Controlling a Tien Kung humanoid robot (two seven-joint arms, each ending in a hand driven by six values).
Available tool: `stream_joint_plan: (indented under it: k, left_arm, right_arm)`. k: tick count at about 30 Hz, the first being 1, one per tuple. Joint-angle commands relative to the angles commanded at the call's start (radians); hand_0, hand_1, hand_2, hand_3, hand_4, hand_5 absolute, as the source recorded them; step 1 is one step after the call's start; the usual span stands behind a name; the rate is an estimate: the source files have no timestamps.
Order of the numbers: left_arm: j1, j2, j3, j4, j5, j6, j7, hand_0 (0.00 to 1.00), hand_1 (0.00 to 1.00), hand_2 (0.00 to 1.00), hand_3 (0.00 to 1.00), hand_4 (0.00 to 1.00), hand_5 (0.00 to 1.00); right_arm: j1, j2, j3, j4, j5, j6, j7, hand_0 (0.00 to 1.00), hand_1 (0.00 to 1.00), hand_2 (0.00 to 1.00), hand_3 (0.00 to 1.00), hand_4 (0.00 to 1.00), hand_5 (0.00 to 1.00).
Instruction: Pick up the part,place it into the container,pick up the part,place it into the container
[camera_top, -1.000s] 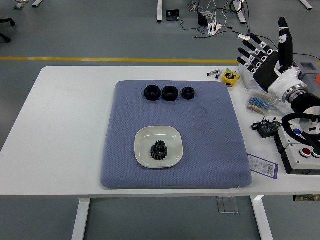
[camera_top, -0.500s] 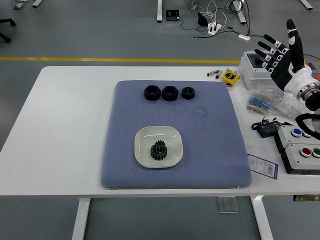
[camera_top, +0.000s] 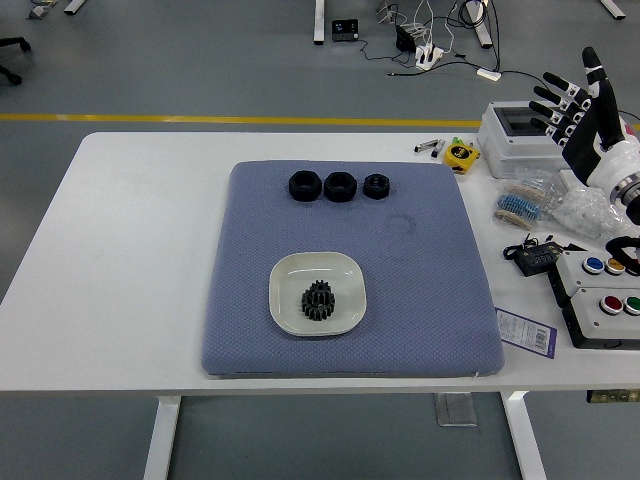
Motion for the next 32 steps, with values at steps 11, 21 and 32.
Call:
stream_joint_plan:
  k: [11,21,32]
  left_arm:
    - [0.009,0.002,-0.003,0.000,0.013,-0.001,0.004,0.710,0.625,0.641,0.567,0.619,0.704]
    - [0.014,0.004,-0.010,0.000,0.025,-0.004,0.007,0.710,0.625,0.641,0.566,0.619,0.704]
    - [0.012,0.003,-0.009,0.000,0.023,-0.003,0.007,0.710,0.627,0.643,0.566,0.619,0.703]
  right_arm:
    - [-0.019,0.001,0.016,-0.026,-0.022,0.040,0.014,0.920,0.843,0.838,0.828,0.998,0.987]
    - [-0.032,0.001,0.032,-0.040,-0.111,0.075,0.023,0.920,0.833,0.837,0.818,0.998,0.974]
    - [-0.033,0.003,0.035,-0.045,-0.129,0.082,0.023,0.919,0.833,0.837,0.814,0.998,0.970]
